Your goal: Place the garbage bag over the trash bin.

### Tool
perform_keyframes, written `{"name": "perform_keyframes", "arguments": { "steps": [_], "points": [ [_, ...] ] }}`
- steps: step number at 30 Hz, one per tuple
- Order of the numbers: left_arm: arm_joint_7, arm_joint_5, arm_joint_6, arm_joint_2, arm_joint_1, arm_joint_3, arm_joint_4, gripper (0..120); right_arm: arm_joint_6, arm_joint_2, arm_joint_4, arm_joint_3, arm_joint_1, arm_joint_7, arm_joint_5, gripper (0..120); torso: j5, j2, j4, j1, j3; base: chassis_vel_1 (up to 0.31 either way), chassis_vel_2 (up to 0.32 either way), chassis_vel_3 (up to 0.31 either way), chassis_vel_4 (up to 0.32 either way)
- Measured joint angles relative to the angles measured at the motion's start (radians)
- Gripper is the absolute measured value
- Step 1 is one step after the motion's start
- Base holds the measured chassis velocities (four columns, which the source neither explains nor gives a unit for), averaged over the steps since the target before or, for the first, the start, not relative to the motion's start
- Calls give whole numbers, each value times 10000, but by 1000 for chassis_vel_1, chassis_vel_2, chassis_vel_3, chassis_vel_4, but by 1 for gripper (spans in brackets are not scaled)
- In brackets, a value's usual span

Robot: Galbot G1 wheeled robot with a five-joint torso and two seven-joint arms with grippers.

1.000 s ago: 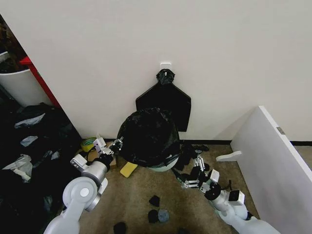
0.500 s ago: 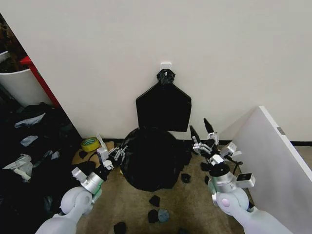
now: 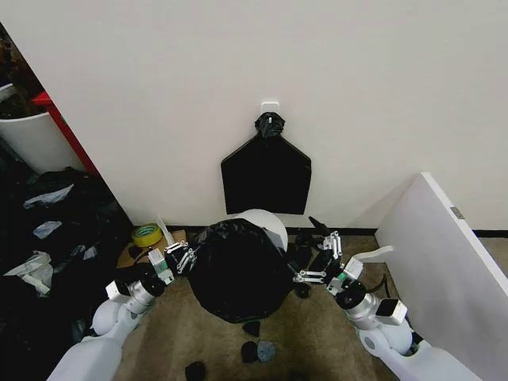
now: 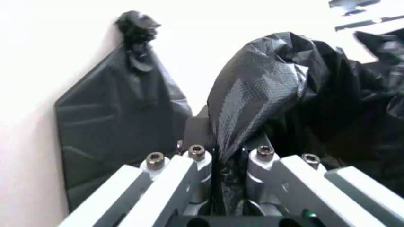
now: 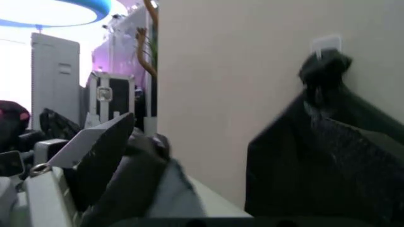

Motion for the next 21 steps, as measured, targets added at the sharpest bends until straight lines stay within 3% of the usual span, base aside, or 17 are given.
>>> {"name": "perform_keyframes", "arguments": {
  "steps": [6, 21],
  "points": [
    [939, -32, -314, 104, -49, -94, 137, 4, -254, -89, -184, -342, 98, 304, -23, 100, 1, 0, 0, 0, 0, 0, 0, 0, 0],
    [874, -262, -172, 139, -55, -88, -8, 4, 324, -67, -969, -352, 238, -991, 453, 100, 1, 0, 0, 0, 0, 0, 0, 0, 0]
  ]
}}
